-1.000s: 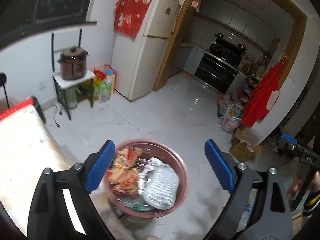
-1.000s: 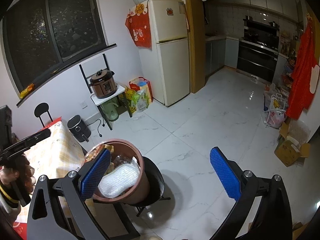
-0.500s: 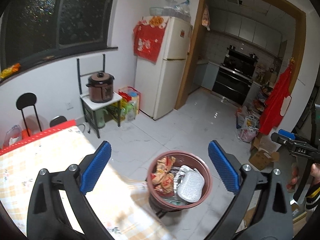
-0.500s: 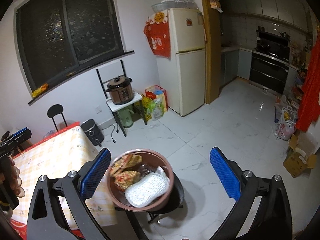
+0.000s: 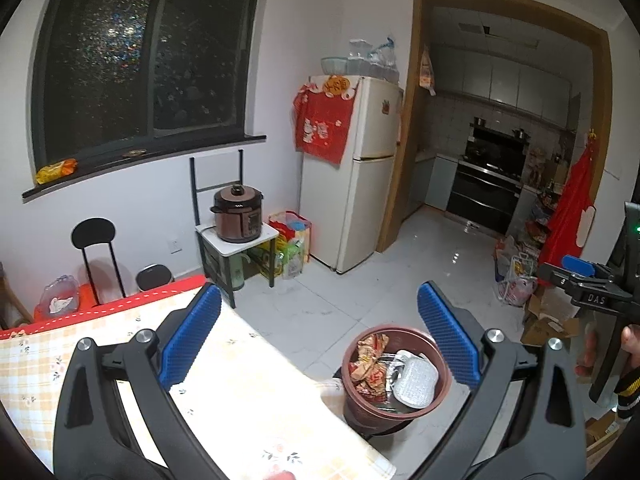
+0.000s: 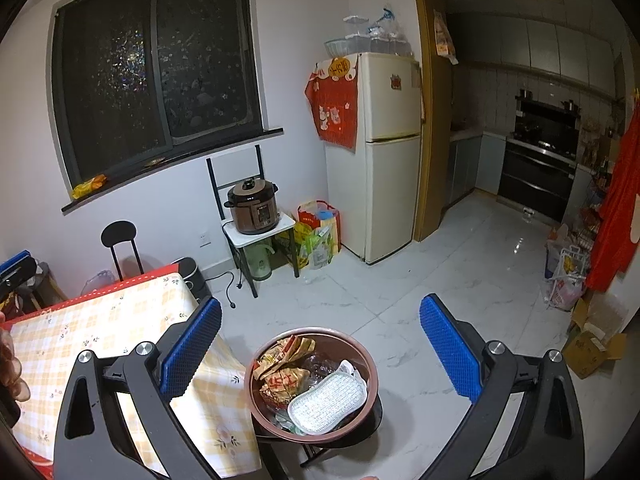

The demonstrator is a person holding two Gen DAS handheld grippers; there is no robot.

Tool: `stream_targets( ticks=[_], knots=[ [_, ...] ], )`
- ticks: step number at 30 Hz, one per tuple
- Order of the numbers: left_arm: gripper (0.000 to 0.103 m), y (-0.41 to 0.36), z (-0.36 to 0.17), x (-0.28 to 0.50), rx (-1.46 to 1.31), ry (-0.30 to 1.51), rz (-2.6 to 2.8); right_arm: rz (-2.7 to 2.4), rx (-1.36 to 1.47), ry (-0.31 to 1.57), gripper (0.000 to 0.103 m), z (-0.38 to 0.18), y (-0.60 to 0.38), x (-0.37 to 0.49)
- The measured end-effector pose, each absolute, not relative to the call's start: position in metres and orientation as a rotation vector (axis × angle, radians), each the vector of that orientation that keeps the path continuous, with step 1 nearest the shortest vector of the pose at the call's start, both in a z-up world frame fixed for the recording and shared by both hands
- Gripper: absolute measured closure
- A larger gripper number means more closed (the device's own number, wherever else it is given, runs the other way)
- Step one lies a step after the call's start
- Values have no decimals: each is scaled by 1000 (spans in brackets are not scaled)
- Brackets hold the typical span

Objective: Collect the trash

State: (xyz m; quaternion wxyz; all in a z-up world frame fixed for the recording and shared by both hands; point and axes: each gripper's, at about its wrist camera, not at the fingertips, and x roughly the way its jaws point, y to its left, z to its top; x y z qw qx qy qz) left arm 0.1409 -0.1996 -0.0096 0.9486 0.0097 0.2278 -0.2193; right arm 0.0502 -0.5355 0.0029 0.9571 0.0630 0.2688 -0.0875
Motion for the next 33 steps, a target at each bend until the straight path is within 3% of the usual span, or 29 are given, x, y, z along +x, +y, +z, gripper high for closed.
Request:
stream_targets(
  ticks=[33],
  knots=[
    [6,-179,-9,129,55,439,-413,-263,89,546,5,13,-503,32]
  ],
)
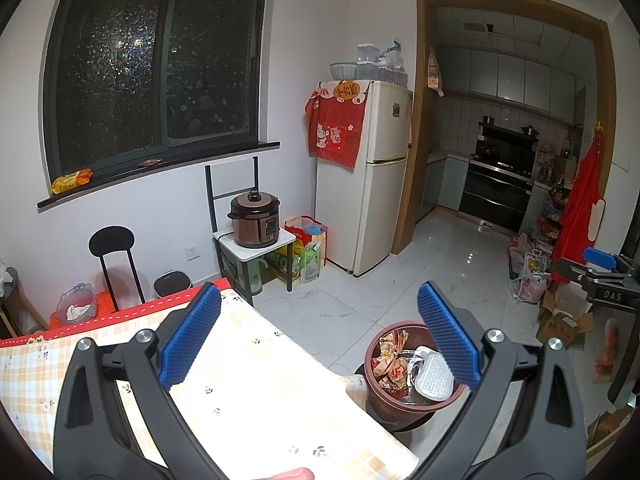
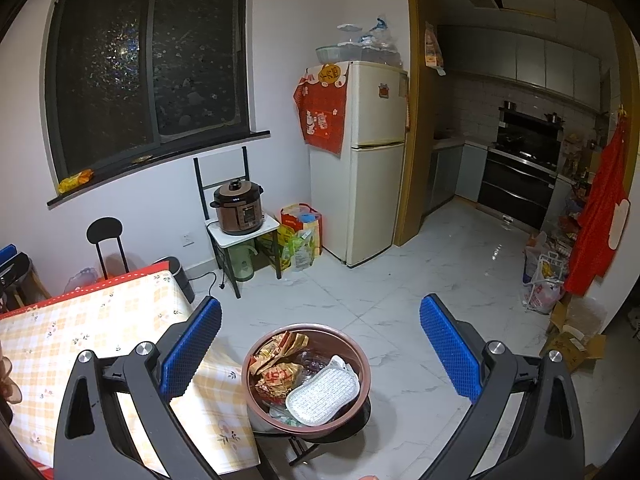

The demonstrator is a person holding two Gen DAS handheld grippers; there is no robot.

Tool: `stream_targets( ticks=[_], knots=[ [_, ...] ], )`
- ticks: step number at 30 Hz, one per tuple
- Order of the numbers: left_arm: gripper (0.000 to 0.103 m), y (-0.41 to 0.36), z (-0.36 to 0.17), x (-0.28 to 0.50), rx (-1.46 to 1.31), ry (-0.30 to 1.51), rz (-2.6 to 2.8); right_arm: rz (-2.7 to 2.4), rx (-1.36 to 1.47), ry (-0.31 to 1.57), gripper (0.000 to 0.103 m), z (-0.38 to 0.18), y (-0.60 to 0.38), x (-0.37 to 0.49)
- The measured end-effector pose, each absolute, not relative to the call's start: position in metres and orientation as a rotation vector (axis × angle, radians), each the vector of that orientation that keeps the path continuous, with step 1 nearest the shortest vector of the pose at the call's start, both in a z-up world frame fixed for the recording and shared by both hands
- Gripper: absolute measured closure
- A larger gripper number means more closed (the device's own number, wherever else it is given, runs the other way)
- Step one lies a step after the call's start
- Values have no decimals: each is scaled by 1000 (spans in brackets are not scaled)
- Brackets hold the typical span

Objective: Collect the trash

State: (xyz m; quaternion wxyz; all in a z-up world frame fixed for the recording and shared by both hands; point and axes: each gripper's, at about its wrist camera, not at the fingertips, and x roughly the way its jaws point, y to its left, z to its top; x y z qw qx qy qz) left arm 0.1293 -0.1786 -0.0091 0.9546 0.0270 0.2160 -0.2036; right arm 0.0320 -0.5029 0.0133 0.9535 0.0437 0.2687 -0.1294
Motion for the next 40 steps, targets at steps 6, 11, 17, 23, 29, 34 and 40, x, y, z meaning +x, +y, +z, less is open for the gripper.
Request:
stream_targets(
  ticks=[6,11,17,23,29,34,40],
  knots=[
    [6,-182,-10,125,68,438,-412,-268,89,548,5,12,-505,29],
    [6,-183,-9,123,69,438,-405,-271,90,548,5,11,-506,27],
    [6,-187,-8,122,75,443,-403,-276,91,550,5,11,-508,23],
    [6,-190,-8,123,80,449,-406,-274,100,553,5,10,-512,19],
    [6,-192,-7,122,82,449,-411,-274,105,556,5,9,-516,22],
    [6,-196,-7,122,94,450,-410,-274,116,558,5,6,-520,23],
    [6,-193,-12,126,88,466,-368,-263,125,574,5,-3,-522,27]
  ],
)
